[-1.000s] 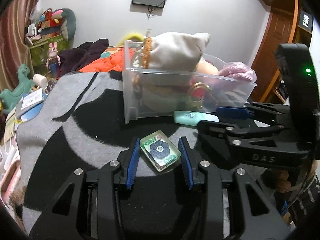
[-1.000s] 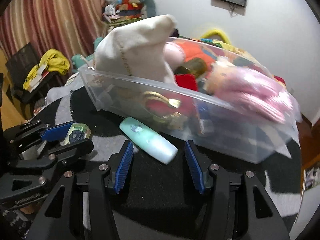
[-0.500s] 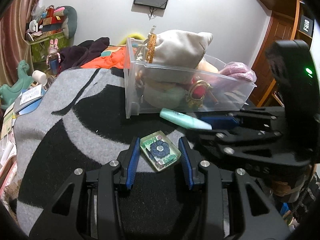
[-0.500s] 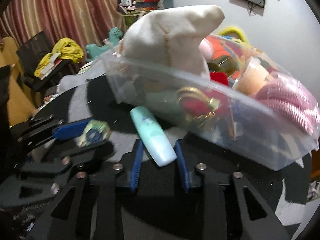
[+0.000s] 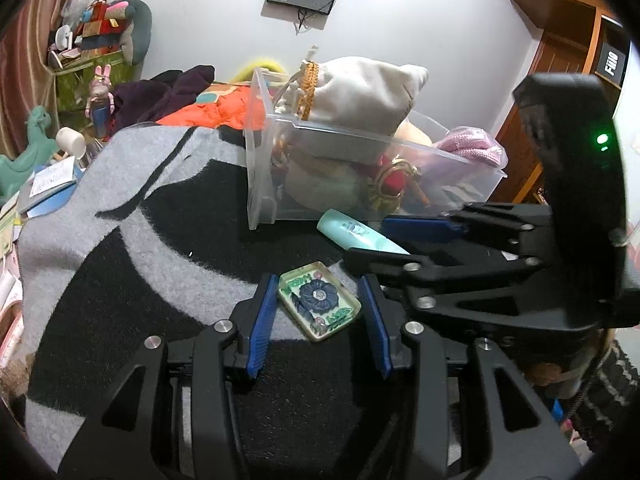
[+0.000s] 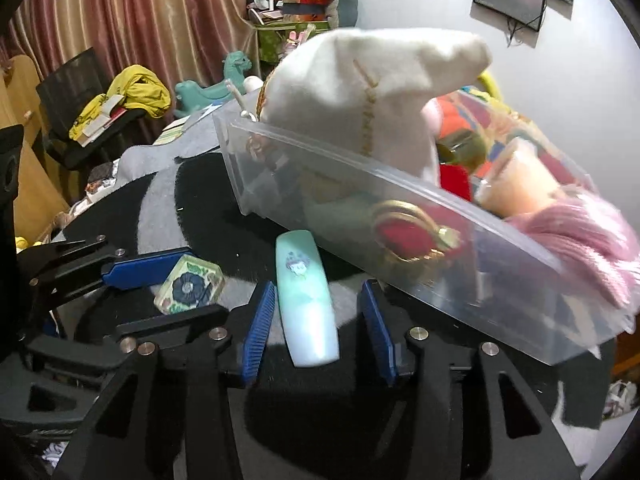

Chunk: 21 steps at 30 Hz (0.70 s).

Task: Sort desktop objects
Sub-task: 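Grasp the mint green tube with the right gripper while the left holds the packet, then lower the green packet and mint tube into the clear box and open both grippers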

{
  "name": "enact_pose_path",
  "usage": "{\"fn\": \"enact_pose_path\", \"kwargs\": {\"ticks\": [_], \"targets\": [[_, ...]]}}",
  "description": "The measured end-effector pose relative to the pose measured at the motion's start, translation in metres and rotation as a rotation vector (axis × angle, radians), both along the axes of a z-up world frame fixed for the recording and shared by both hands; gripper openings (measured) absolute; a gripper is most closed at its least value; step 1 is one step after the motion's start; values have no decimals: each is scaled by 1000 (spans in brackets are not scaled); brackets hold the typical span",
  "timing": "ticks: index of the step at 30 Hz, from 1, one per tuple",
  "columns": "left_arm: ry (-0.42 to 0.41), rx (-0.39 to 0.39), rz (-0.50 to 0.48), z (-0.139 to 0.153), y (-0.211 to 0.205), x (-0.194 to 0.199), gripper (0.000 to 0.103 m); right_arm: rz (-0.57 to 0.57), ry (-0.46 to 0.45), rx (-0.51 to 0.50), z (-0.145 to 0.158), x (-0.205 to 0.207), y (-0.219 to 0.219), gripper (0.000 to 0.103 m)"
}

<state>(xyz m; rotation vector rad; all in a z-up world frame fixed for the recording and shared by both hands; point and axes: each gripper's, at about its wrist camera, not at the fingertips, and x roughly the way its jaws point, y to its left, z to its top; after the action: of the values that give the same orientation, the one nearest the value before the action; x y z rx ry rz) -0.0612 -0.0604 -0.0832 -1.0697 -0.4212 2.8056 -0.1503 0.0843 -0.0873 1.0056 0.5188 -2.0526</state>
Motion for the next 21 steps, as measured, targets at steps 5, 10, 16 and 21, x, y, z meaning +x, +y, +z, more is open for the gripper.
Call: {"fn": "enact_pose_path", "kwargs": {"ticks": [5,10,16,21], "targets": [[7,-75,15,0,10,1,40,8,31,-31,5,8,10,23],[18,-104,30,4,16,2,39,-24,7,-102,14,14,30,23],[40,-100,17,18,22,4,39,-89,-8,-231,31,15,60,23],[72,-110,0,34,32,6,39,-142,10,-289,40,19,60,23]]}}
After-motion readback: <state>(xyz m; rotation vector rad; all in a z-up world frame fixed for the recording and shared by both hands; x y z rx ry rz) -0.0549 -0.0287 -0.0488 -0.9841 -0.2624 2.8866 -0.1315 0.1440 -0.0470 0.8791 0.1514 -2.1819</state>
